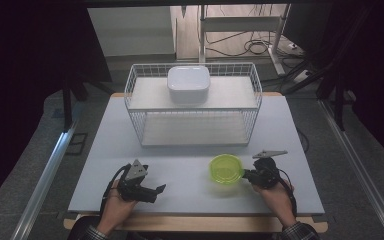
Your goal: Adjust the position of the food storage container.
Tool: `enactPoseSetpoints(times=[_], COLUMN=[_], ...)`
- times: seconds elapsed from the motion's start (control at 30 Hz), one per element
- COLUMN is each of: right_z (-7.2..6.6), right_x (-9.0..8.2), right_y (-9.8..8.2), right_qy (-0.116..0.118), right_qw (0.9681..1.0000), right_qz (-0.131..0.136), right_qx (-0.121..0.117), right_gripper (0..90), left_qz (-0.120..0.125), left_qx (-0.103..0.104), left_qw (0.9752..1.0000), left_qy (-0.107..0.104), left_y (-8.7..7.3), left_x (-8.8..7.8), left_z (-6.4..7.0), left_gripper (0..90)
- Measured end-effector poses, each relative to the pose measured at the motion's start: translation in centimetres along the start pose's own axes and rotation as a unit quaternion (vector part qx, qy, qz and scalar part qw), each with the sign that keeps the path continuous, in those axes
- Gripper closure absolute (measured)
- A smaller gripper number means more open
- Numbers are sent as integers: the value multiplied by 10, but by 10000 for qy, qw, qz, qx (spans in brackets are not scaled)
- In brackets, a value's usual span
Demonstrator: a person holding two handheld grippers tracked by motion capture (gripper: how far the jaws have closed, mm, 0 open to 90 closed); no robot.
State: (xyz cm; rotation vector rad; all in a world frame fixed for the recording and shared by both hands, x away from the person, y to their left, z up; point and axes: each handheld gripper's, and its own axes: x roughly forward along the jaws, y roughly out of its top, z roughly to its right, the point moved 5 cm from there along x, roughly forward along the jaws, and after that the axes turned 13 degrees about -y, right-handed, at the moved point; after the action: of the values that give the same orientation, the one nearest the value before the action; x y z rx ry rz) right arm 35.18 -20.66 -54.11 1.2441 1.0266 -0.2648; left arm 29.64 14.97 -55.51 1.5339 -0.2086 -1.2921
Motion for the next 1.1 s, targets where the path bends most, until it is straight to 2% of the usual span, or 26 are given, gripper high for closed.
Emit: enactPoseSetpoints(times=[0.33,0.73,1.1], right_z=[-20,-55,-78], right_x=[15,40,60], right_y=[14,29,43], right_qy=[126,499,800], right_qw=[9997,9975,9948], right_qz=[88,30,8], right_qx=[-195,-498,-629], right_gripper=[891,891,892], left_qz=[-26,-83,-72], left_qx=[-1,12,-1], left_qw=[10000,10000,10000], left_qy=[0,4,-3], left_y=[0,-1,-1], left_x=[1,2,2], left_z=[0,0,0], left_gripper=[62,62,62])
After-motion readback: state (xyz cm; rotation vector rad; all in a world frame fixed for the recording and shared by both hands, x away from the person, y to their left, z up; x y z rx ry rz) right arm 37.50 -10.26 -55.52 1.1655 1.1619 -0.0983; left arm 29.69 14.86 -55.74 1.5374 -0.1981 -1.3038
